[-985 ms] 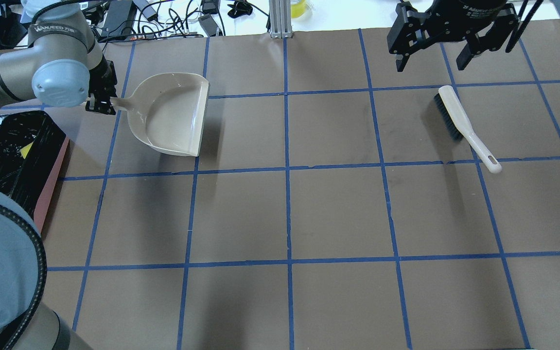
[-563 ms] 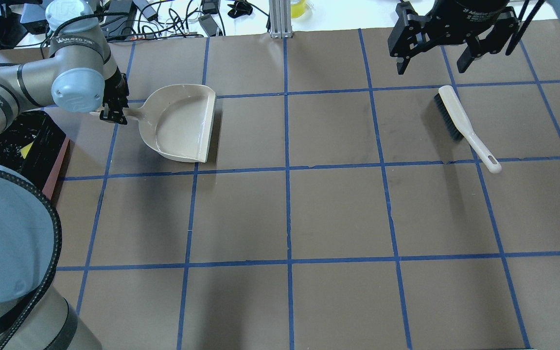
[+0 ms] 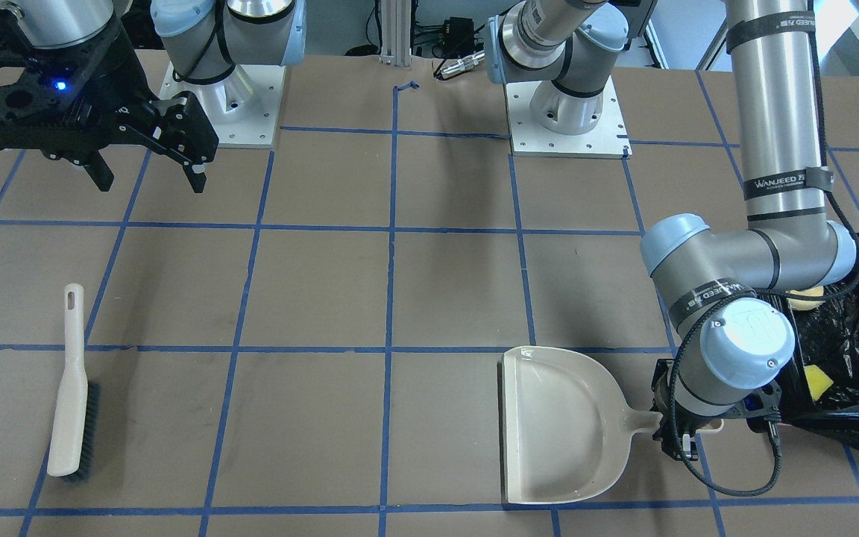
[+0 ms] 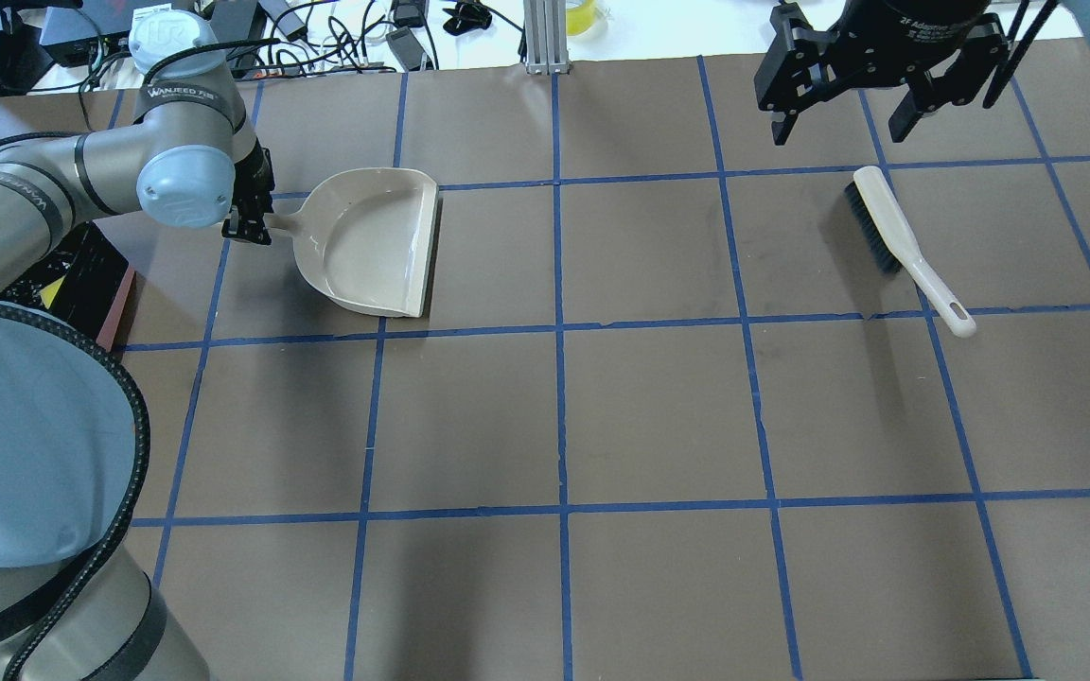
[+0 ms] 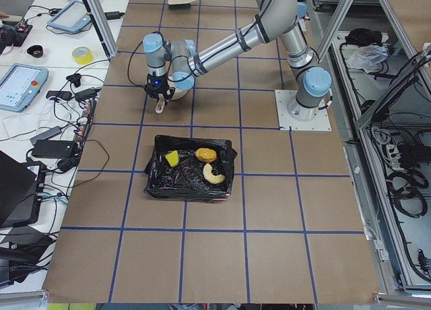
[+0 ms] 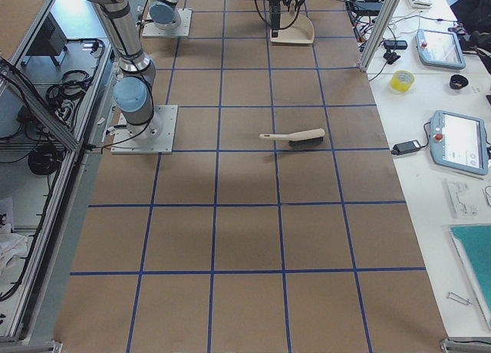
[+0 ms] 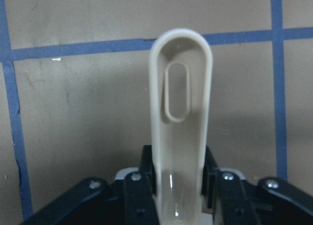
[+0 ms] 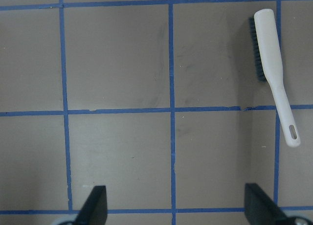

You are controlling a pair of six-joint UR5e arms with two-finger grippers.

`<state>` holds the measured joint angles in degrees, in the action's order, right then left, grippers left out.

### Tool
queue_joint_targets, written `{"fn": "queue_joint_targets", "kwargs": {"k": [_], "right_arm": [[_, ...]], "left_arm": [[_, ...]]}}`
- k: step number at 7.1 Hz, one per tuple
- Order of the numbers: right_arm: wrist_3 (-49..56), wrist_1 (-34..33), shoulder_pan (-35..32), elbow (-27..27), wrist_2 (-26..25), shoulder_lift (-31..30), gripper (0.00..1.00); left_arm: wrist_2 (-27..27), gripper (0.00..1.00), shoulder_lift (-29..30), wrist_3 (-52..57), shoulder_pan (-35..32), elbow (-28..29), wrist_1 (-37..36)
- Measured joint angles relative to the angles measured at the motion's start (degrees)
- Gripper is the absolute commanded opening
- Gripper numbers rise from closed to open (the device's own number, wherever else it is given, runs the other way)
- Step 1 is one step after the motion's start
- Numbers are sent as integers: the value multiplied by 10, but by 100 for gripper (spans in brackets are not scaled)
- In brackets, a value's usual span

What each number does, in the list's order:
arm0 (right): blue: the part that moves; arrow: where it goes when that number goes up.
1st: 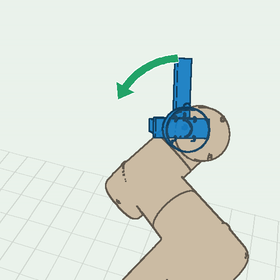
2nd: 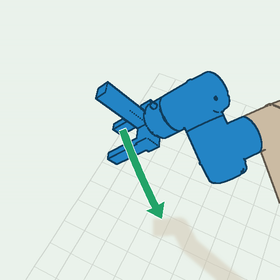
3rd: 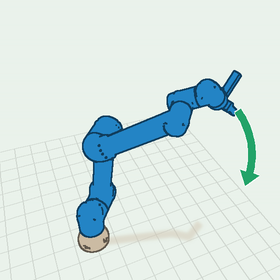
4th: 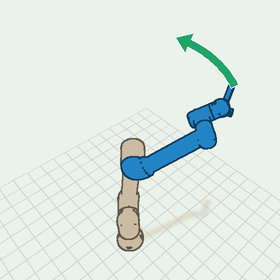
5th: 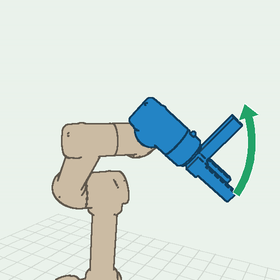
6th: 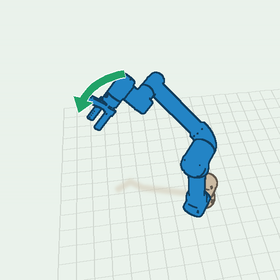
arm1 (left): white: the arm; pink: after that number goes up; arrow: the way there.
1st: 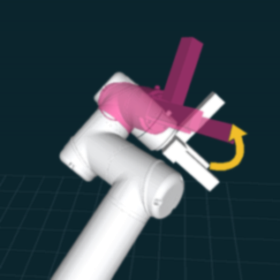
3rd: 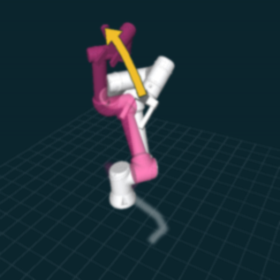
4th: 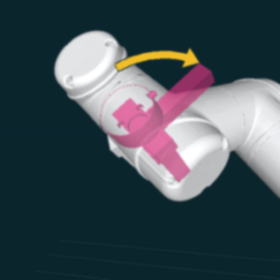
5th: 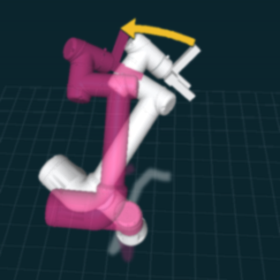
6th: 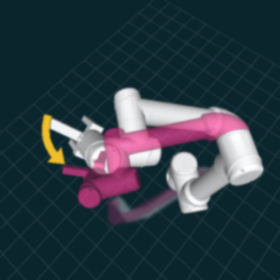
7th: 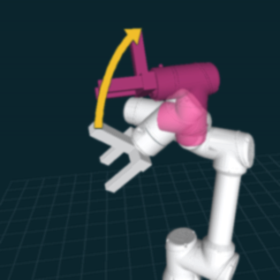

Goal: Sweep and dump trash into bin
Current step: 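Lower the dustpan onto the table with the left gripper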

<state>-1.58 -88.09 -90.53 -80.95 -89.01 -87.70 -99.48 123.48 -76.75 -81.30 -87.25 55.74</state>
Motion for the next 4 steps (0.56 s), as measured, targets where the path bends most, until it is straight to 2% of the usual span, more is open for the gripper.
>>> {"fn": "queue_joint_targets", "kwargs": {"k": [4], "right_arm": [[1, 2, 0, -1, -6, 0, 100]], "left_arm": [[0, 0, 3, 3, -2, 1, -14]]}}
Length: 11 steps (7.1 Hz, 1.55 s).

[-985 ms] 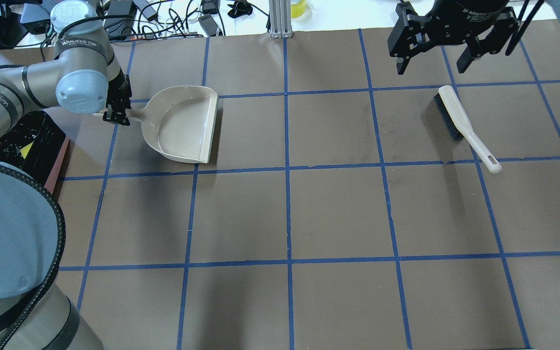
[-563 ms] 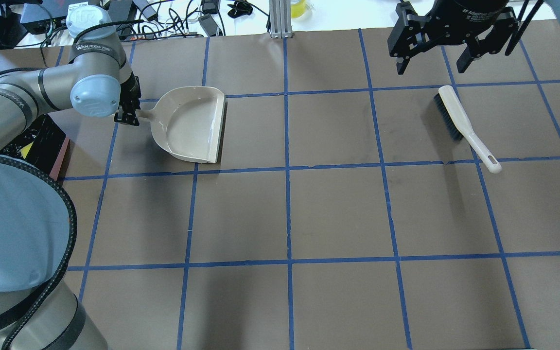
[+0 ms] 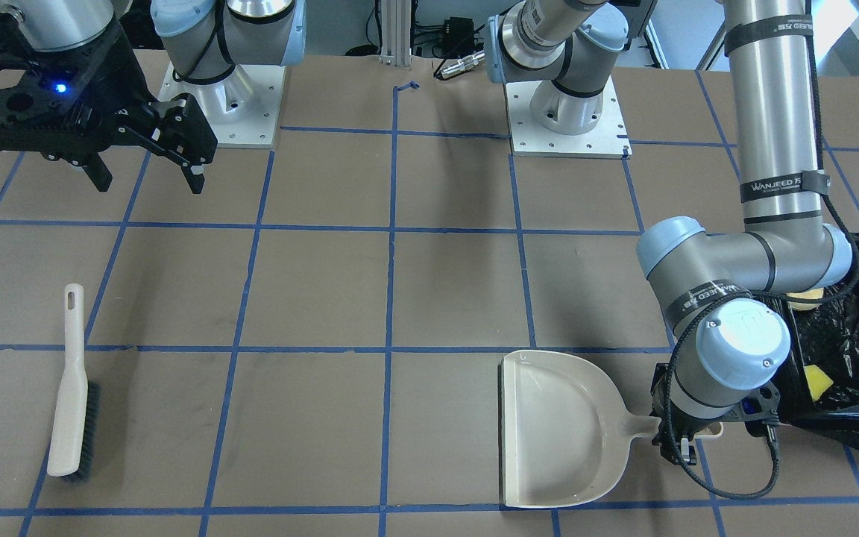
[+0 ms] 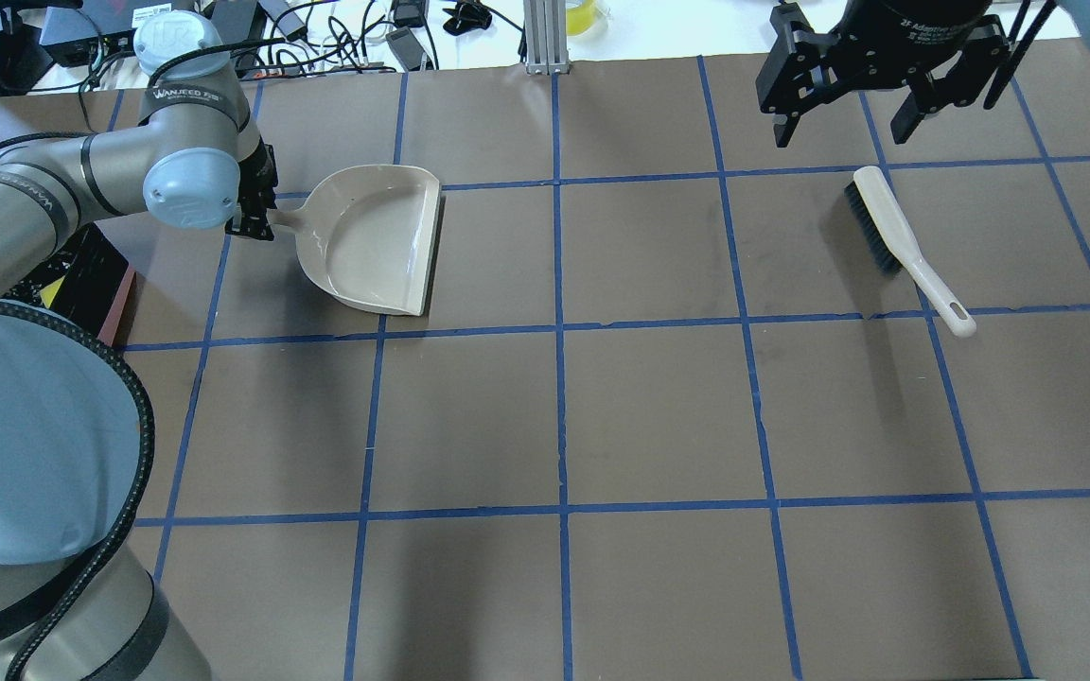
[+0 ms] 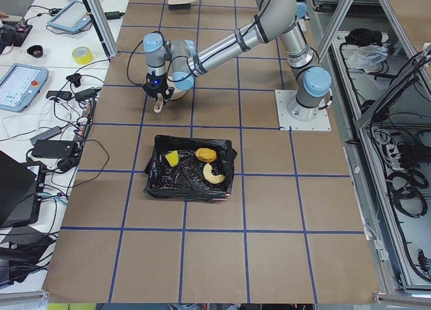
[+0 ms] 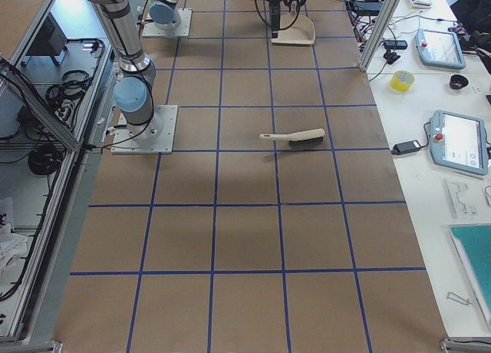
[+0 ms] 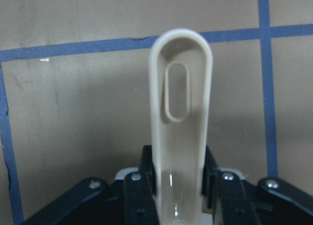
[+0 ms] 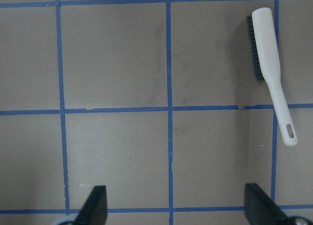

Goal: Sweep and dump trash into bin
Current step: 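Lower the dustpan onto the table with the left gripper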

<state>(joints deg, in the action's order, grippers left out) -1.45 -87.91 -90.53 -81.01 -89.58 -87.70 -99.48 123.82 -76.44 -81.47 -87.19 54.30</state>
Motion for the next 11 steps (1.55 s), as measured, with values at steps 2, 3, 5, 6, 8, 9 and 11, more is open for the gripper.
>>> {"fn": "queue_joint_targets", "kwargs": {"k": [2, 3, 5, 6, 8, 9, 11], "right_arm": [[-2, 2, 0, -1, 1, 0, 100], [-3, 2, 0, -2, 3, 0, 100], [-5, 2, 0, -5, 5, 0, 100], [-6, 2, 0, -5, 5, 1, 100], [-6, 2, 0, -5, 5, 1, 100], [-6, 2, 0, -6, 5, 2, 100], [-5, 3, 0, -6, 5, 2, 100]], "left_arm": [[1, 0, 2, -5, 0, 0, -1], [4, 0, 2, -5, 0, 0, -1], [41, 25, 4, -19, 0, -1, 0], [51, 24, 5, -24, 0, -2, 1], [52, 19, 3, -26, 0, -2, 4], [47, 20, 1, -25, 0, 0, 3], [37, 25, 2, -12, 1, 1, 0]]}}
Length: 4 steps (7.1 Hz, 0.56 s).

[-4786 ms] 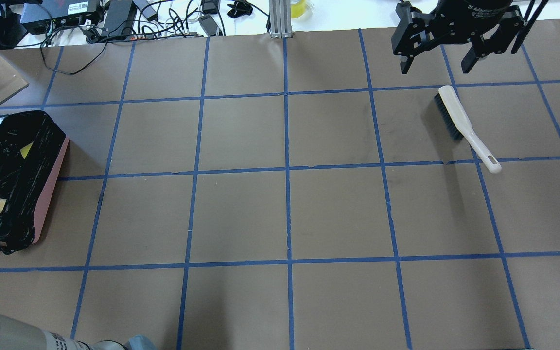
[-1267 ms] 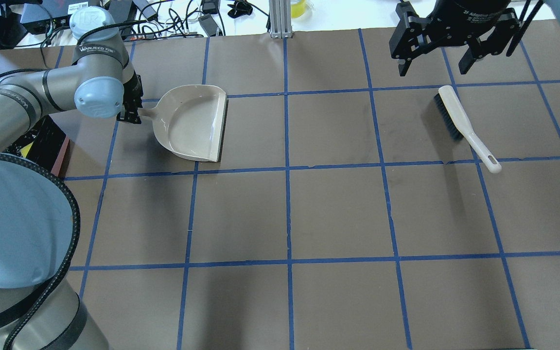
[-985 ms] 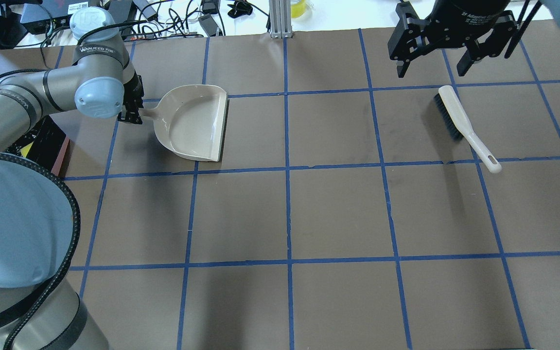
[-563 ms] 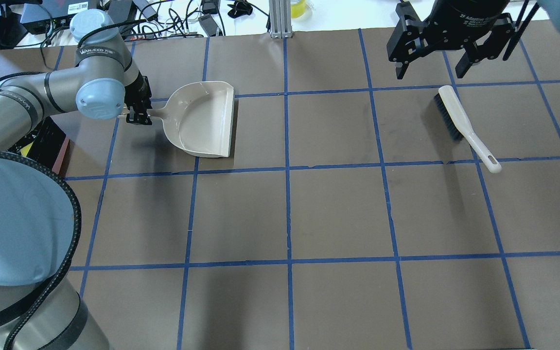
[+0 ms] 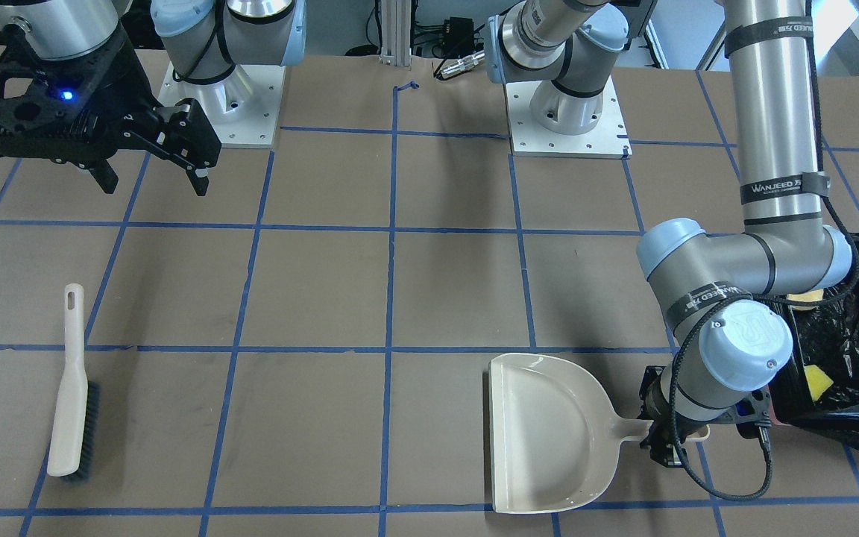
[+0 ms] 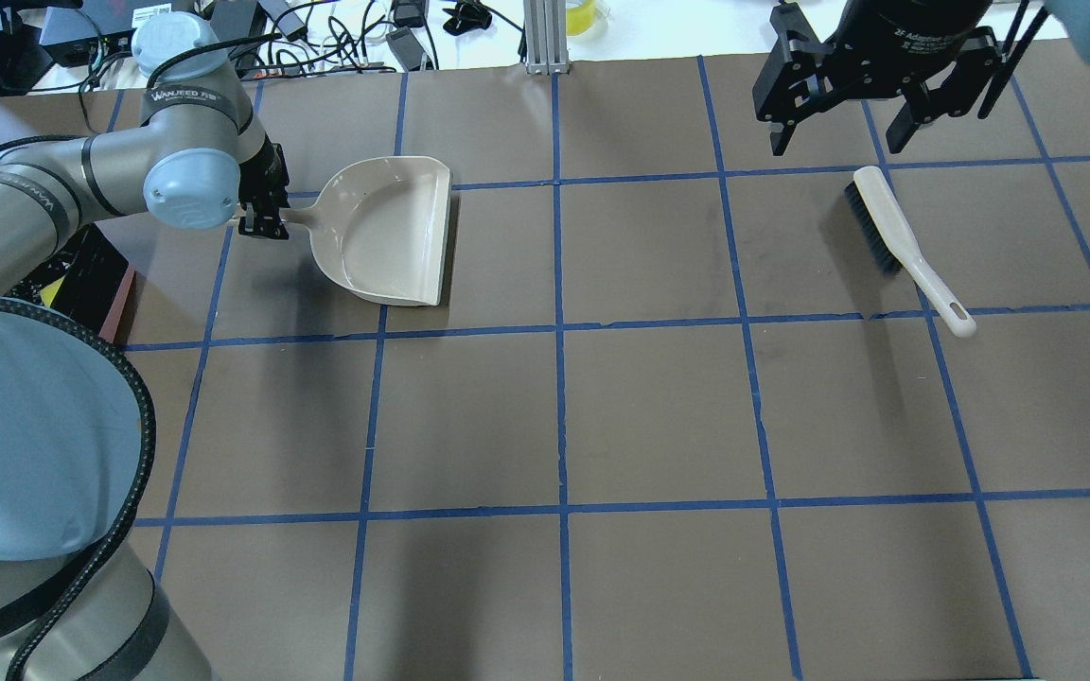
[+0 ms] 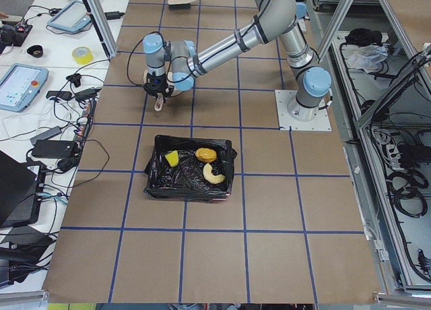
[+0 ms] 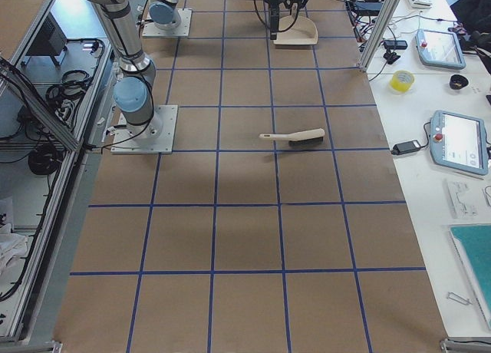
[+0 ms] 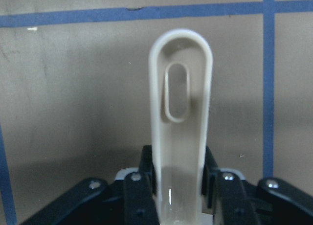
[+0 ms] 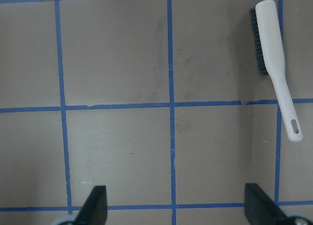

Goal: Sweep and dump trash into bin
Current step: 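Lower the dustpan onto the table with the left gripper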

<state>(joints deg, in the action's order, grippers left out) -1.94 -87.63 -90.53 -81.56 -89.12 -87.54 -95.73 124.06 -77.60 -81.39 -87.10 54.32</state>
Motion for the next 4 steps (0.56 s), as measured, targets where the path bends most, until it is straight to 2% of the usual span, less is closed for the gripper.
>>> {"fn": "queue_joint_targets", "kwargs": {"k": [1, 4], "right_arm": [[1, 0, 0, 0, 0, 0, 100], [1, 0, 0, 0, 0, 1, 100]], "left_arm": [[-1, 43, 0, 5, 0, 0, 0], [-24, 74, -7, 48, 0, -2, -1]]}}
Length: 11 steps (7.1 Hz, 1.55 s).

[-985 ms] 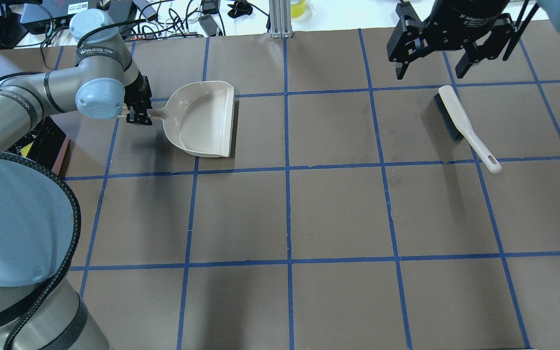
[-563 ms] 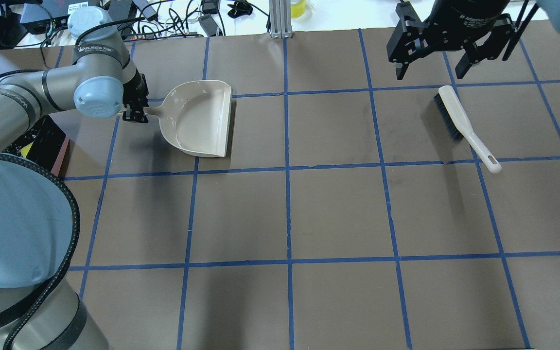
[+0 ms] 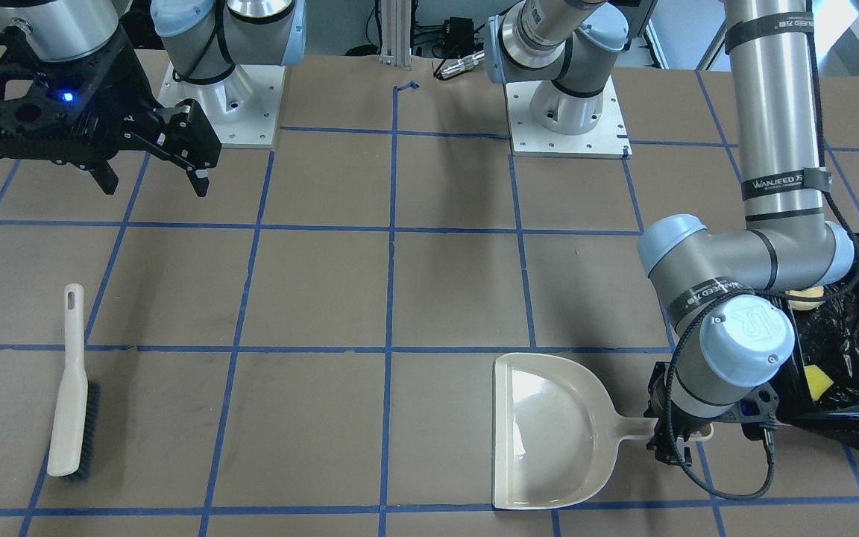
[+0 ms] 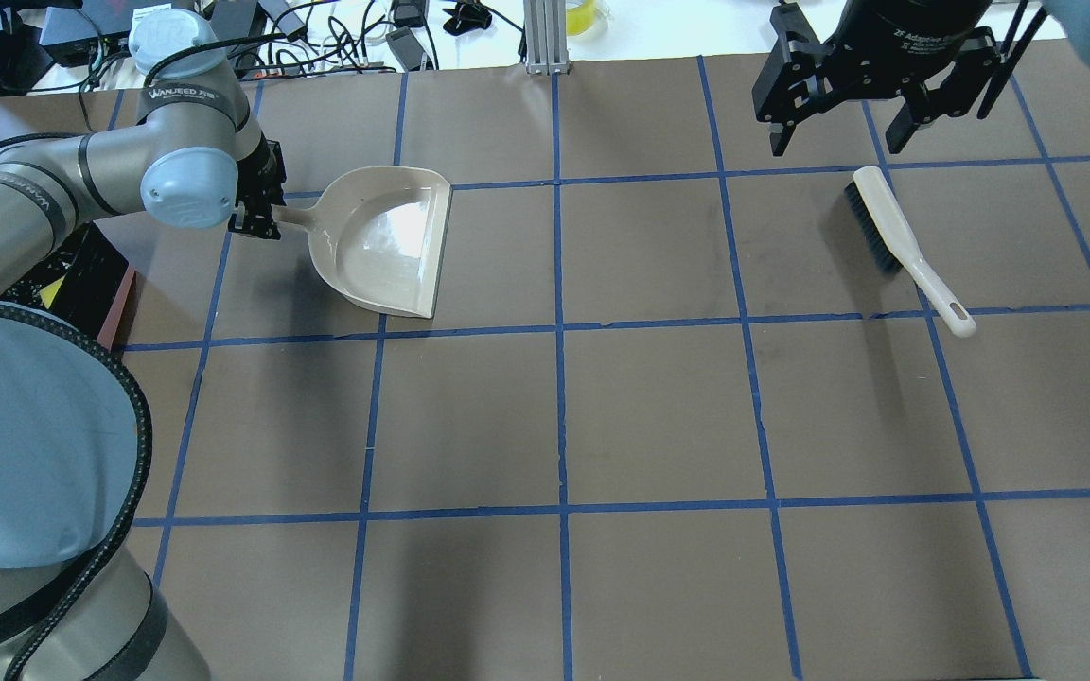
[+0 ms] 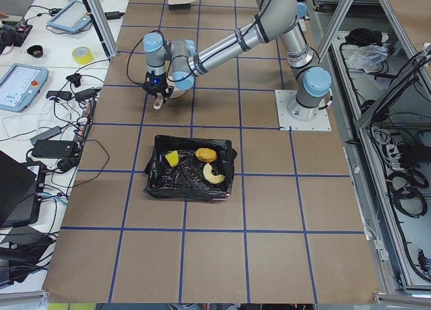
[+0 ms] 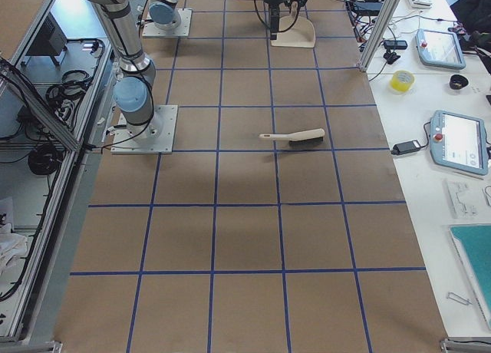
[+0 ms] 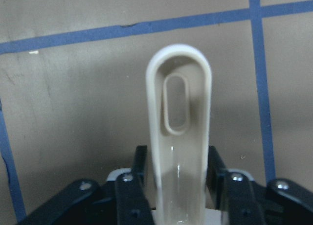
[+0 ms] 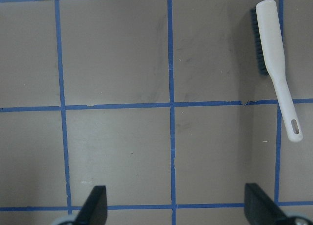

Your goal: Sweep and dump trash into bin

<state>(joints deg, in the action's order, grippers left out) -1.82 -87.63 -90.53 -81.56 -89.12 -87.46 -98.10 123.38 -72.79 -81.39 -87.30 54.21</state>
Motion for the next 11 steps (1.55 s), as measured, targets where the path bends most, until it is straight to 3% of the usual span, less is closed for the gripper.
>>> {"fn": "queue_joint_targets", "kwargs": {"k": [3, 6, 7, 9, 11], "right_arm": [[1, -1, 0, -1, 0, 0, 100], [2, -1, 1, -3, 0, -1, 100], [3, -1, 1, -3, 0, -1, 100], [4, -1, 1, -3, -2, -1, 100], [4, -1, 1, -3, -1, -1, 100]], "left_arm": [[-28, 78, -25, 23, 0, 1, 3], [-79, 92, -97, 268, 3, 22, 14], [-99, 99, -129, 347, 2, 27, 37], [-93, 100, -202, 525, 2, 21, 79], [-85, 100, -260, 580, 1, 13, 209]]}}
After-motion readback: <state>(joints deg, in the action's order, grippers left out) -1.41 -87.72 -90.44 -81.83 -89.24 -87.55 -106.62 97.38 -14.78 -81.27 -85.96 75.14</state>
